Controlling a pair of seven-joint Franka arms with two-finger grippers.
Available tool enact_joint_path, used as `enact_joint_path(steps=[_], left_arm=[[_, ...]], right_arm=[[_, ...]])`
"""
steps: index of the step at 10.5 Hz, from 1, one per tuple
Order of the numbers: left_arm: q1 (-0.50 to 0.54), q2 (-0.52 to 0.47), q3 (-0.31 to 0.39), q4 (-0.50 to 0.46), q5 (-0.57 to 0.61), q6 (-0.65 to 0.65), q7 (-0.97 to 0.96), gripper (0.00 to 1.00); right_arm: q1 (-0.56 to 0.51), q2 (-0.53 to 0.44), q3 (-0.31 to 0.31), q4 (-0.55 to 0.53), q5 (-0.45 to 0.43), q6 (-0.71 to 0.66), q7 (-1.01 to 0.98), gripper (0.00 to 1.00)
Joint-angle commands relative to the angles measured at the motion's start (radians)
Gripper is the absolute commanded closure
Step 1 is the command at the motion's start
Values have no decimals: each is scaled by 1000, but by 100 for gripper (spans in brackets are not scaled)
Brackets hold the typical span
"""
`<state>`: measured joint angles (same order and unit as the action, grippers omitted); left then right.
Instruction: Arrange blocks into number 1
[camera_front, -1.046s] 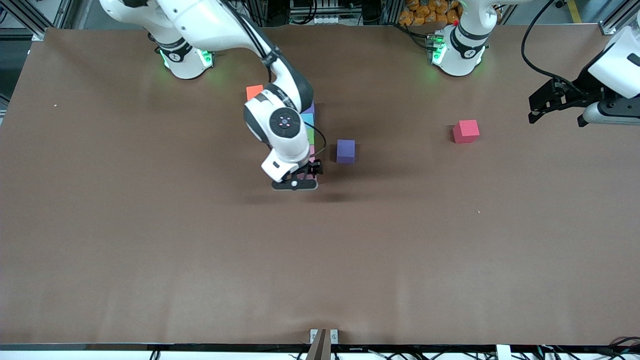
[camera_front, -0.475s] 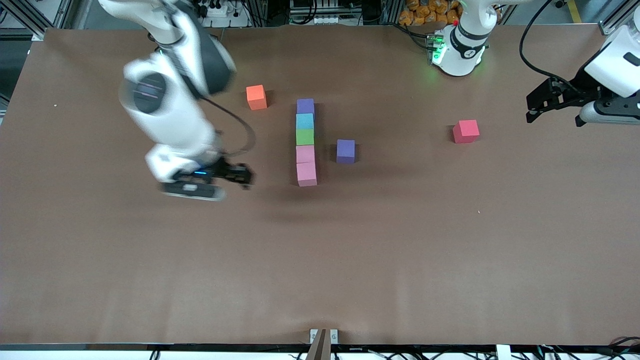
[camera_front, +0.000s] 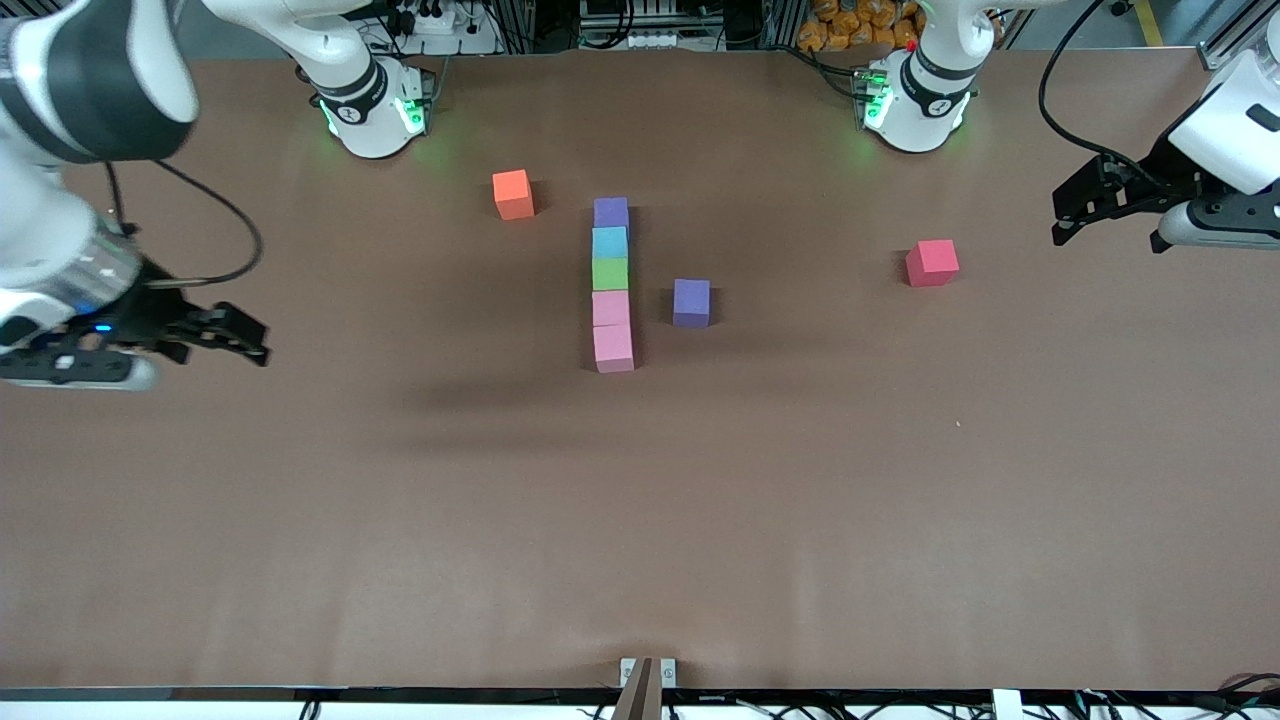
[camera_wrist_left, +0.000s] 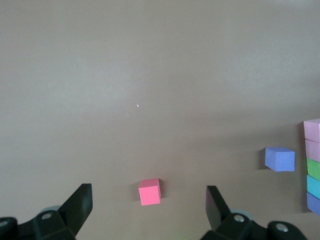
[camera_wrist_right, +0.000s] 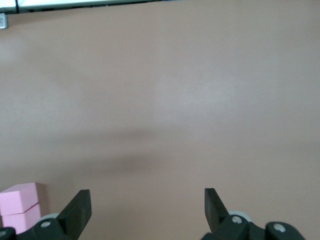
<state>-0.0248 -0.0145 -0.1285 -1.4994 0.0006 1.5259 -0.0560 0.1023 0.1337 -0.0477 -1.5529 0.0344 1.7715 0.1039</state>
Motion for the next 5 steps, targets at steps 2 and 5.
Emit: enact_joint_path(steps=[2,5], left_arm=[[2,2,1,18,-25,-21,27,0],[2,2,1,18,-25,-21,28,0]], right_arm=[[-50,14,11,142,-56,-144,-85,0],[-61,-22,5,128,-54,-209,-96,0]])
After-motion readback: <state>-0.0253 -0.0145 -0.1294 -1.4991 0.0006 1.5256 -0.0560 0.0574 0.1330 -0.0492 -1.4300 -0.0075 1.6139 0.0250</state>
